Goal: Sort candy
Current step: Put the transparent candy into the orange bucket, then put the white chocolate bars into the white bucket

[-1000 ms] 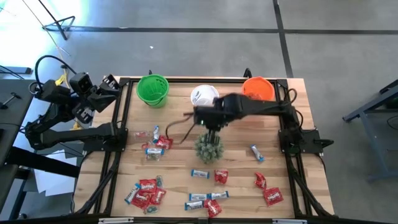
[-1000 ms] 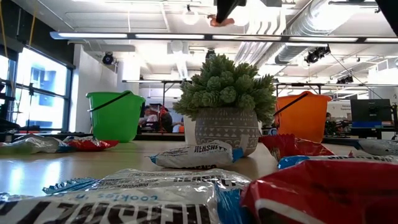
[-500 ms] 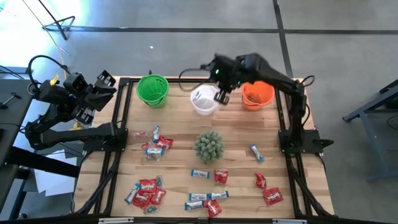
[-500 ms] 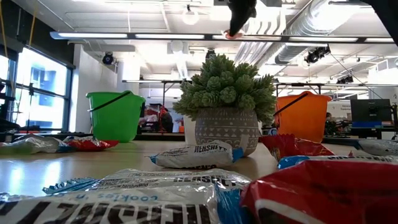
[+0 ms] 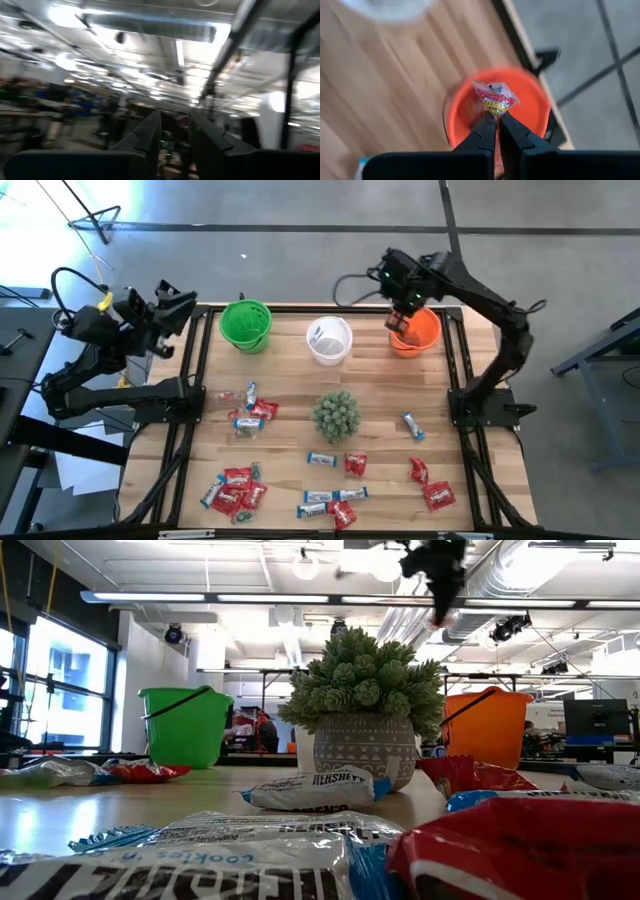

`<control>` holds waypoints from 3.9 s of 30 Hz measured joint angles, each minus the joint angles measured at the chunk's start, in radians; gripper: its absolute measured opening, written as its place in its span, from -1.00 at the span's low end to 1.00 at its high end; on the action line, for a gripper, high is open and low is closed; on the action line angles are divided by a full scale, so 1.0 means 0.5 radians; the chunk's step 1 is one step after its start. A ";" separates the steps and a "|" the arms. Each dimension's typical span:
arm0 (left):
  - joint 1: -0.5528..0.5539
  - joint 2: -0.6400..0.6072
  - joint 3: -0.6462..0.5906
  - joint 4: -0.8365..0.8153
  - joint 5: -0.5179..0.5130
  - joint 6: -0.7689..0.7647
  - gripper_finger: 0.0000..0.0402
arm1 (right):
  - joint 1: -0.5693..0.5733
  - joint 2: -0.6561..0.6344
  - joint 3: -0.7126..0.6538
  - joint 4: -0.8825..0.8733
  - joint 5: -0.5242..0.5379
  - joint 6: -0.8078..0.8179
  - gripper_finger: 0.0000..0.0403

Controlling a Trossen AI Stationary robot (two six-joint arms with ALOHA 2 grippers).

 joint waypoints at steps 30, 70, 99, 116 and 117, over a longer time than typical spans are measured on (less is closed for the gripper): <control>0.000 0.315 0.001 0.379 -0.397 0.083 -0.59 | -0.562 -0.521 -1.460 1.008 -0.152 -0.315 -0.44; 0.000 0.321 0.001 0.039 0.452 0.081 -0.59 | 0.827 -0.519 -0.943 0.090 -0.539 2.092 -0.28; 0.000 0.453 0.001 0.063 0.328 -0.524 -0.59 | 2.147 -0.447 -0.945 0.003 -0.219 3.071 -0.28; -0.069 0.506 0.001 0.191 0.328 -0.563 -0.59 | 2.082 -0.454 -1.847 0.703 -0.322 3.074 -0.28; -0.069 0.506 0.000 0.198 0.330 -0.552 -0.59 | 2.064 -0.454 -1.912 0.791 -0.319 3.060 -0.28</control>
